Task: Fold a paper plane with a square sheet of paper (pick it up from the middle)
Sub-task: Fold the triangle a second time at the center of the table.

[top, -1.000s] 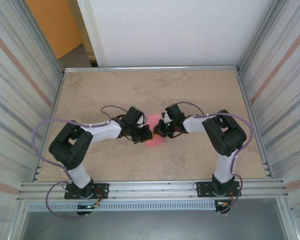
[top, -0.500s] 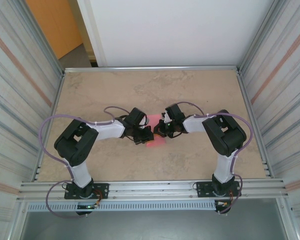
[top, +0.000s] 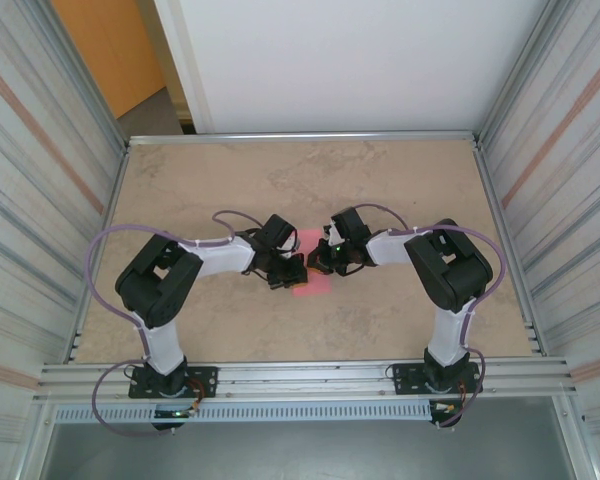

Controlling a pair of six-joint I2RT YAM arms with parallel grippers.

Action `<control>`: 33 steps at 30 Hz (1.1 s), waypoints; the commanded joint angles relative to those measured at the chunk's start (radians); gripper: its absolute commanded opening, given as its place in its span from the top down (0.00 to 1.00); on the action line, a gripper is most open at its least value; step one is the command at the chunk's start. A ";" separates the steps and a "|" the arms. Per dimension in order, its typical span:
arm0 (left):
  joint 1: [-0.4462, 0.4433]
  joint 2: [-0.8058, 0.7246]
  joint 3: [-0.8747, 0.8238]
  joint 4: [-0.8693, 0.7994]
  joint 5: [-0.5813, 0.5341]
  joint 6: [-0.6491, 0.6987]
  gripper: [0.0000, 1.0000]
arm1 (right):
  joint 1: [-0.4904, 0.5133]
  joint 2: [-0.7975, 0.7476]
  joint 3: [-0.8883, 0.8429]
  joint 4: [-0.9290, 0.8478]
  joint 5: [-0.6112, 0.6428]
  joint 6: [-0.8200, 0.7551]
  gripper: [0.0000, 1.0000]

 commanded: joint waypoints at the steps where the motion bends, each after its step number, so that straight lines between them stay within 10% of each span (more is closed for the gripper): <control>1: -0.009 0.014 0.027 -0.070 -0.031 0.041 0.96 | 0.000 0.114 -0.057 -0.160 0.168 0.022 1.00; 33: -0.007 -0.055 -0.093 -0.284 -0.065 0.169 0.98 | -0.003 0.145 -0.051 -0.178 0.173 0.017 1.00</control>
